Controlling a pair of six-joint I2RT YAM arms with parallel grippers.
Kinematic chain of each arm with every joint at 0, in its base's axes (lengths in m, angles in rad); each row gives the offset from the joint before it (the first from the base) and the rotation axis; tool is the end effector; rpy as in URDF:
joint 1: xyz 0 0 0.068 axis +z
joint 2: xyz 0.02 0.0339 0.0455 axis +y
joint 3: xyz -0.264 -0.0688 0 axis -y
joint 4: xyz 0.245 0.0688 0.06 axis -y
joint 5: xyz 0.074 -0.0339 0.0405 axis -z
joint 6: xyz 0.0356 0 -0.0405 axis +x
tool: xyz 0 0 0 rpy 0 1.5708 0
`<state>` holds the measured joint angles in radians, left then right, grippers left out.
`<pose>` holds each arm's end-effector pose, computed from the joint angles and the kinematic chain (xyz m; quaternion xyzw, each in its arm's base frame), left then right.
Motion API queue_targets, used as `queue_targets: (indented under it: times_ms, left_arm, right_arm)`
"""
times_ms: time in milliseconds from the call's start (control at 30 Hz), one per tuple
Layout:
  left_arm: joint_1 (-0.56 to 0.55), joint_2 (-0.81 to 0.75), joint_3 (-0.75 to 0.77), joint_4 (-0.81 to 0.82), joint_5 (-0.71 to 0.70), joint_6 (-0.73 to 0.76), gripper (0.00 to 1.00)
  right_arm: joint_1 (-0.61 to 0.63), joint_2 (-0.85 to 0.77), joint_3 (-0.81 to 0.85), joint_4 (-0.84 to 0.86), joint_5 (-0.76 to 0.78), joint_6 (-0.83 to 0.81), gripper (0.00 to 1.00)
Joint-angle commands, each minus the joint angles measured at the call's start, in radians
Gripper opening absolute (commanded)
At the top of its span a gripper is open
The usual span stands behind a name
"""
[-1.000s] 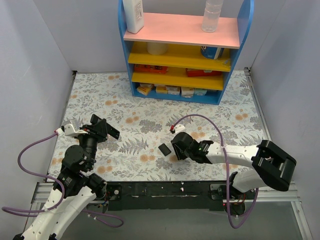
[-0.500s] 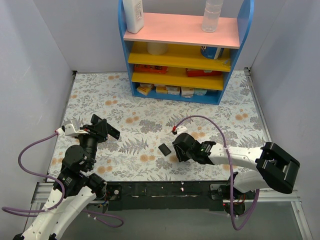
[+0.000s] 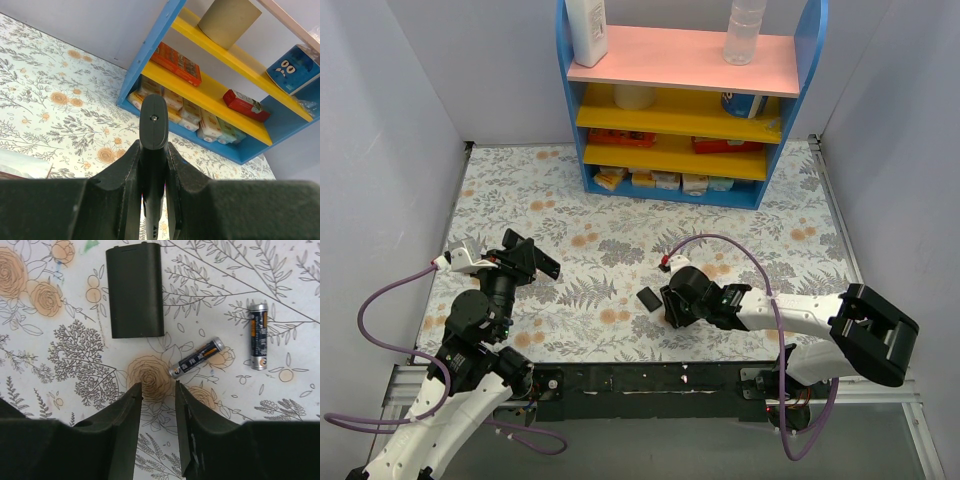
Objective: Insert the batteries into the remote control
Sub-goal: Place the battery at the center of the board, then pick up the battery from the center of the board.
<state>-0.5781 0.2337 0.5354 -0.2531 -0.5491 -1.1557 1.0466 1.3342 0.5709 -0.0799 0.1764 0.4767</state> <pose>0.0801 -0.0301 0.3098 -0.3773 0.5805 -0.4103 0.5936 0.1301 0.2126 0.1627 -0.2316 0.9022 0.1850 0.3133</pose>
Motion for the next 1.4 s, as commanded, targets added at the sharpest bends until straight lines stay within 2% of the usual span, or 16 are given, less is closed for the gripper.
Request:
queue_targets:
  times_ms: [0,333,533,700,867,933,1067,1167,1367]
  left_arm:
    - [0.004,-0.005,-0.003,0.018,0.003,0.011,0.00]
    - [0.003,0.004,-0.002,0.025,0.006,0.014,0.00]
    - [0.004,-0.007,-0.006,0.026,-0.002,0.017,0.00]
    - [0.003,-0.004,-0.006,0.015,0.003,0.014,0.00]
    - [0.004,0.001,-0.005,0.021,0.003,0.017,0.00]
    - [0.004,0.004,-0.006,0.020,0.009,0.017,0.00]
    - [0.003,0.000,-0.006,0.021,0.012,0.017,0.00]
    - [0.004,-0.002,-0.006,0.021,0.014,0.017,0.00]
    - [0.003,-0.013,-0.005,0.018,0.028,0.025,0.00]
  right_arm:
    - [-0.002,0.016,-0.016,0.098,-0.069,0.016,0.40]
    - [-0.002,0.071,0.026,0.167,-0.060,-0.049,0.42]
    - [-0.005,0.083,0.066,0.166,-0.044,-0.162,0.44]
    - [-0.008,0.056,0.090,0.183,-0.104,-0.283,0.45]
    - [-0.008,0.007,0.136,0.082,-0.169,-0.542,0.45]
    - [-0.008,-0.003,0.171,-0.041,-0.169,-0.624,0.45]
    - [-0.010,-0.041,0.188,-0.155,-0.169,-0.864,0.47]
    - [-0.014,-0.078,0.173,-0.172,-0.225,-0.964,0.53]
    - [-0.100,-0.092,0.159,-0.182,-0.369,-1.050,0.50]
